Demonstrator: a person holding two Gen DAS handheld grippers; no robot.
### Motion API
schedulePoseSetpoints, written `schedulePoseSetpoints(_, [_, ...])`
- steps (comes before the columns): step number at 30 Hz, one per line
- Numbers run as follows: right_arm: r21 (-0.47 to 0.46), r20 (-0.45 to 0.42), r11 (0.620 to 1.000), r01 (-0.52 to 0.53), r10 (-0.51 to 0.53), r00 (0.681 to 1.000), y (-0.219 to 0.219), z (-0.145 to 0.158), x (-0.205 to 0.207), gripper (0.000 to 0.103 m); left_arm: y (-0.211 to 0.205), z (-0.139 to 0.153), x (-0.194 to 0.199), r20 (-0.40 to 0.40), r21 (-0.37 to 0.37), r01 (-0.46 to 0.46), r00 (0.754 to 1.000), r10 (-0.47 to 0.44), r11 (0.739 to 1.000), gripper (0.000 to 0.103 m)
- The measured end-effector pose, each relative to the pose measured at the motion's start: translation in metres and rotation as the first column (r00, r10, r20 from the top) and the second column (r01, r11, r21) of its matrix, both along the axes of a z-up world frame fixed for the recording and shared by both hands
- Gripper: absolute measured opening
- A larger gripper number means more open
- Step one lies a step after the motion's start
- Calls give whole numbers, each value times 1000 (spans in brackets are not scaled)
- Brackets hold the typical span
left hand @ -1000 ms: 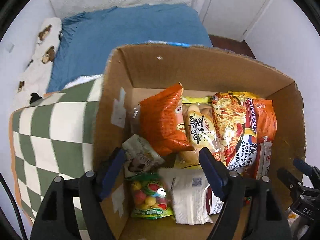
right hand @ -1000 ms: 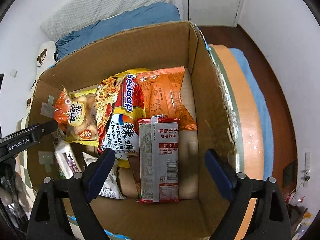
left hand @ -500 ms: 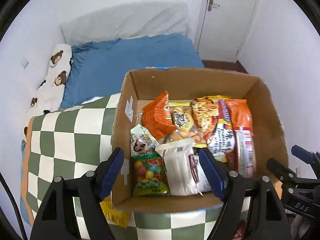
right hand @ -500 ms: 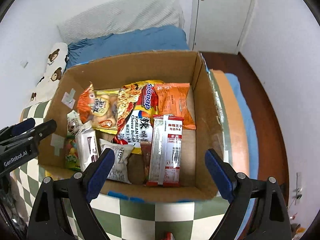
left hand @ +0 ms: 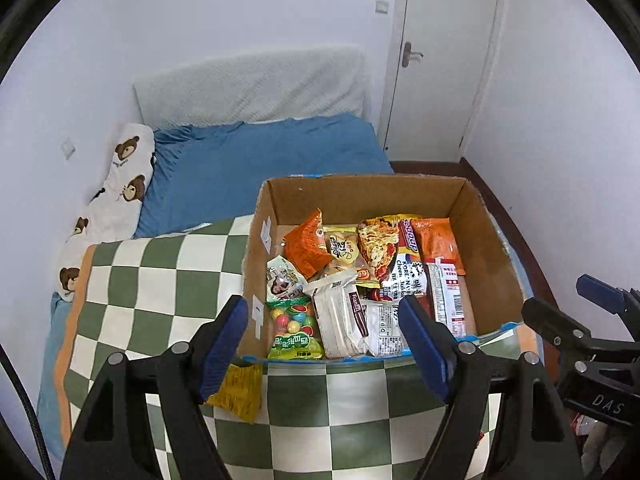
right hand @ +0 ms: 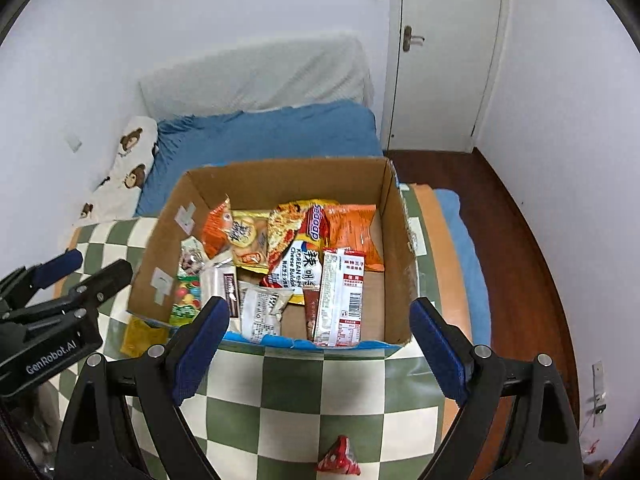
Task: Organize snacks
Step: 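Grasp the yellow bag with left tool while right tool grasps small red packet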
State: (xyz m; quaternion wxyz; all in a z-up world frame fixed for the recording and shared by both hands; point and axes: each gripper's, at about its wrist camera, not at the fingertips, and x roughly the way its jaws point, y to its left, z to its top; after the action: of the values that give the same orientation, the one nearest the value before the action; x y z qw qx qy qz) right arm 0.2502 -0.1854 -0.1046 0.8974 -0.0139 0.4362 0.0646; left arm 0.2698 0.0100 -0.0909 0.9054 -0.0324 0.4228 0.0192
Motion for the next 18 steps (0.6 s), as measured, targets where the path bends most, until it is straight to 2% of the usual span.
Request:
schedulePoseSetpoints(7, [31,48,1000,3,-5,999,-7,29,-32,94,1,23,-27,53,-14,-9,999,10,1000,76])
schedulePoseSetpoints(17, [90,74,996,2,-8,997,-11,52,-59,94,0,42,-50,90,-13,-4,996,6,1000,76])
schedulePoseSetpoints(18, [100,68,995,1,-7,998,-11,52,-60,97,-1,42,-51,90,-12,-1,996,3,1000,76])
